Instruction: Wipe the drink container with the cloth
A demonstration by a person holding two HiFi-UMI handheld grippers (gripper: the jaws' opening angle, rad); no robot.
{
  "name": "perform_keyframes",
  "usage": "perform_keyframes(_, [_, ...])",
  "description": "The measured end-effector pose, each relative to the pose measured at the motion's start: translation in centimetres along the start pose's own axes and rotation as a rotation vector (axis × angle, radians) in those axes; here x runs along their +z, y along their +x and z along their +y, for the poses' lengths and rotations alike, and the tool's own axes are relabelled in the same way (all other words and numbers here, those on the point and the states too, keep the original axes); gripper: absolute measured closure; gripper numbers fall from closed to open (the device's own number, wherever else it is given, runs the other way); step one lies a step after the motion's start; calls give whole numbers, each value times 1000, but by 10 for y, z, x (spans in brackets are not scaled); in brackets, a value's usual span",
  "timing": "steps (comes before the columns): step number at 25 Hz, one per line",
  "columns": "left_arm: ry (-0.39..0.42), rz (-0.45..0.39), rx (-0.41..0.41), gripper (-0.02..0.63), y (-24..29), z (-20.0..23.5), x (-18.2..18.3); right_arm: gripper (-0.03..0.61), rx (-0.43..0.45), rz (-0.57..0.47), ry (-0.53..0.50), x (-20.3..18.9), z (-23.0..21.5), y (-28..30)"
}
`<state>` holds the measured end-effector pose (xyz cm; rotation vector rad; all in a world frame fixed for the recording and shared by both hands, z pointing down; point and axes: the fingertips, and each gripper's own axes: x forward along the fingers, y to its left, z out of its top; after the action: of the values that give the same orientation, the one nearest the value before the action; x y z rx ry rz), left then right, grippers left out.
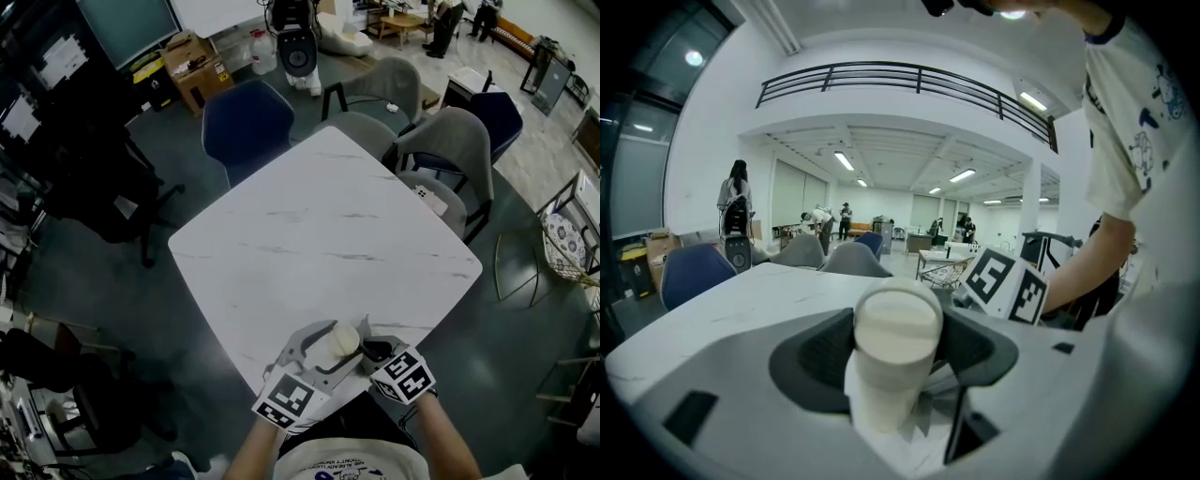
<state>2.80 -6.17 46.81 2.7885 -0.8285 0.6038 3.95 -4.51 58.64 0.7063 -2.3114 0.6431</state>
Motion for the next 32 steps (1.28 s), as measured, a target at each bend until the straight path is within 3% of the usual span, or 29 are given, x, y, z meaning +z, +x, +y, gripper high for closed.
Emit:
perform_keyframes(9, [35,32,-86,324,0,-2,-2,532,70,-48,-10,22,7,-20])
perform_keyframes(23, [134,91,-275,324,-3,-7,-4,532,170,-66,-129,56,23,-54])
perform_keyframes(32, [195,109,-374,324,-4,-10,-7,532,188,-59,-186,67,31,-65])
